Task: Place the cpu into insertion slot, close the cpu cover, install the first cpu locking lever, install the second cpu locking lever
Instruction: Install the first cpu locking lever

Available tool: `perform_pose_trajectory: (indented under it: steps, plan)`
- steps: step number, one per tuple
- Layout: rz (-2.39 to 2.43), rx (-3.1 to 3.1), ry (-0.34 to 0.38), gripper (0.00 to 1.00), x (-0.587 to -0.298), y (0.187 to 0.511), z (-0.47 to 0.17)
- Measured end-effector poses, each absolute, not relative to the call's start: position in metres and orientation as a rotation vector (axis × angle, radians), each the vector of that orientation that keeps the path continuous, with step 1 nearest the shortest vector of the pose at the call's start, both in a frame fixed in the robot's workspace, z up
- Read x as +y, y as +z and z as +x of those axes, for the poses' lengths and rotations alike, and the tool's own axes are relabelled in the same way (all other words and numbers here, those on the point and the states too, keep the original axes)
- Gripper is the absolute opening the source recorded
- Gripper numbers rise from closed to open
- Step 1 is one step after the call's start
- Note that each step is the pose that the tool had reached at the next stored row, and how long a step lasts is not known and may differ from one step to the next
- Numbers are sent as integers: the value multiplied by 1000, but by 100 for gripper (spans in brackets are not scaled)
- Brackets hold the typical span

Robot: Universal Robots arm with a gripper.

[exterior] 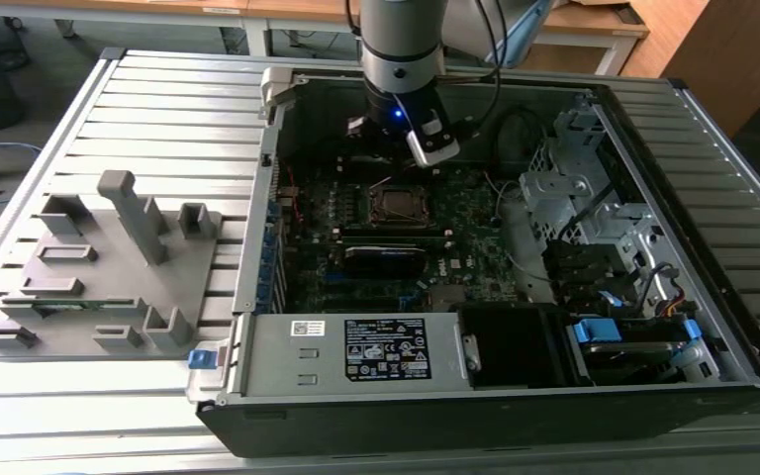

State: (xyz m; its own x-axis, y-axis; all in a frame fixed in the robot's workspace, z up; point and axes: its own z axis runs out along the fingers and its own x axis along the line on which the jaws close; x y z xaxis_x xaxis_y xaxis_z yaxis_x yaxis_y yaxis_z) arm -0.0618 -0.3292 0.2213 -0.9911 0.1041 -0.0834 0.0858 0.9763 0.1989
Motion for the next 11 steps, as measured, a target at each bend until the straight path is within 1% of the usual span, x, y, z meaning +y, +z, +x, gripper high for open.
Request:
perform_pose_trajectory:
  steps: [11]
  plan:
    - [184, 3026, 297, 10, -329, 220, -59]
